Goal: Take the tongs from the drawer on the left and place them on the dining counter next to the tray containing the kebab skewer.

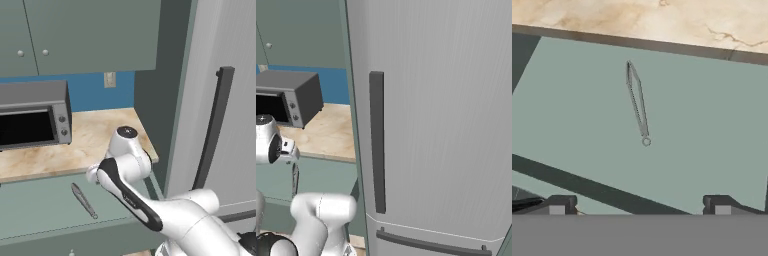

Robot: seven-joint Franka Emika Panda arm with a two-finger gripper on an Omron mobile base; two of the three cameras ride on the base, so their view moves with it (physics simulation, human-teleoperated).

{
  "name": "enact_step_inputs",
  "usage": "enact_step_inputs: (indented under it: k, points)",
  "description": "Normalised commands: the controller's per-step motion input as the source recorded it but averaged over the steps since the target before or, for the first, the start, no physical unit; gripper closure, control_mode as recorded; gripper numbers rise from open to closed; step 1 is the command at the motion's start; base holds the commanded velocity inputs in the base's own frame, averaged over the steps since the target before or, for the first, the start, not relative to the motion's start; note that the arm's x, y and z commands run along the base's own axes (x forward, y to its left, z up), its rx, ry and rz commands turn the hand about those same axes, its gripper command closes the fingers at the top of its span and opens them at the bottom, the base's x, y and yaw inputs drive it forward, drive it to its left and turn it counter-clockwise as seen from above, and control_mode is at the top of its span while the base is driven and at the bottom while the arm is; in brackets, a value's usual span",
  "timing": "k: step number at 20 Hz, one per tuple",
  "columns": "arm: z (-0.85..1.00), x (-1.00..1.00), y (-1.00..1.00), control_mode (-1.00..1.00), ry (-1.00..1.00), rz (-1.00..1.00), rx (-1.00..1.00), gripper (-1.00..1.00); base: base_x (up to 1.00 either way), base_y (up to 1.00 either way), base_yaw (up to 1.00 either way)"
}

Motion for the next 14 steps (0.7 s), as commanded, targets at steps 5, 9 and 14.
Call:
enact_step_inputs:
  k: [5,9,14]
  points:
    - [-0.29,0.11,0.04,-1.00,0.00,0.13,-0.01,-1.00,0.00,0.00,0.00]
    - [-0.15,0.02,0.16,-1.00,0.00,0.00,-0.11,-1.00,0.00,0.00,0.00]
    - [-0.24,0.00,0.42,-1.00,0.00,0.00,-0.14,-1.00,0.00,0.00,0.00]
